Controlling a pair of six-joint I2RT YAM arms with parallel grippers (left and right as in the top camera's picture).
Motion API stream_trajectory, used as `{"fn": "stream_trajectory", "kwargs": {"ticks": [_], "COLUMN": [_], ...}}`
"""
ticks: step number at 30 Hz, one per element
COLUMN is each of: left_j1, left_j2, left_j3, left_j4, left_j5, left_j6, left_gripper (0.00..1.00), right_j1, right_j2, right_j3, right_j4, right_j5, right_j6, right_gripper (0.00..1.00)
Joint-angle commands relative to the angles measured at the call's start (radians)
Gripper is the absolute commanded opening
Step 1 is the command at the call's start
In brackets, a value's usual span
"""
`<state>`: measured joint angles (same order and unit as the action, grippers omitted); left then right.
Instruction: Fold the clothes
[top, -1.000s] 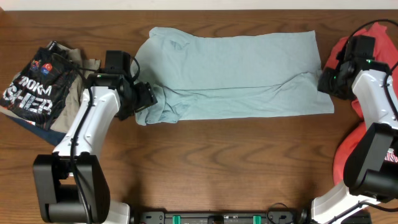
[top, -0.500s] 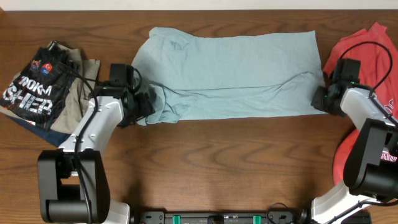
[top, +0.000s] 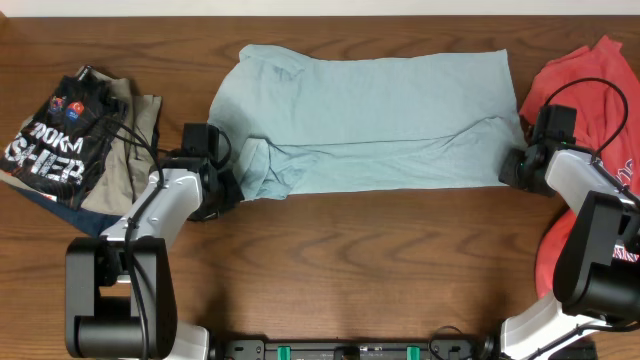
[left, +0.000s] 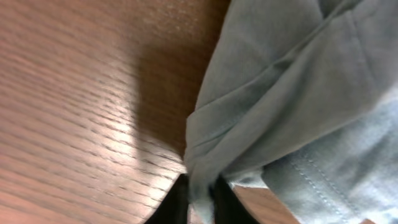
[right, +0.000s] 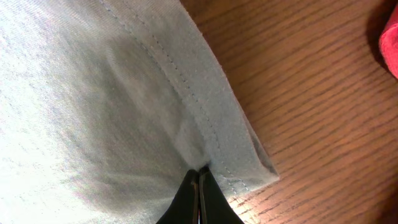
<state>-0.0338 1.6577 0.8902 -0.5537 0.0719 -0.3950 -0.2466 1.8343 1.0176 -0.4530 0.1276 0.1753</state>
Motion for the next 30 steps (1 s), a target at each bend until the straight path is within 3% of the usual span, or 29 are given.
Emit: {"fn": "stream_trajectory", "kwargs": {"ticks": [1,12,20,24,30], "left_j1": [0.004,0.005,0.004,0.004,0.004], "left_j2": [0.009,0.006,-0.017,-0.072,-0.175], "left_j3": [-0.004,-0.003,0.026,0.063,0.070], "left_j4": [-0.014,-0.164,-0.196,-0.223,-0.198], "left_j5": [-0.080,-0.408,-0.413,-0.414,-0.414], "left_j6": [0.052,0.061,0.061,0.085,0.145], "left_gripper": [0.06,0.06,0.08,0.12,0.31], "right_j1": [-0.038,-0.071,-0.059,-0.046,-0.046], "right_j2": [0.012,0.012,0.011,0.011,0.011], "right_j3": [-0.032,-0.032,-0.032,-0.031,-0.031], "right_j4": [-0.022,-0.101,-0.138,-0.142,-0.149], "right_j5": [0.031,0.079,0.033,0.026,0.026], "right_j6": [0.011,0.011,0.011,0.011,0.011], "right_gripper": [0.01,0.01,0.01,0.01,0.01]}}
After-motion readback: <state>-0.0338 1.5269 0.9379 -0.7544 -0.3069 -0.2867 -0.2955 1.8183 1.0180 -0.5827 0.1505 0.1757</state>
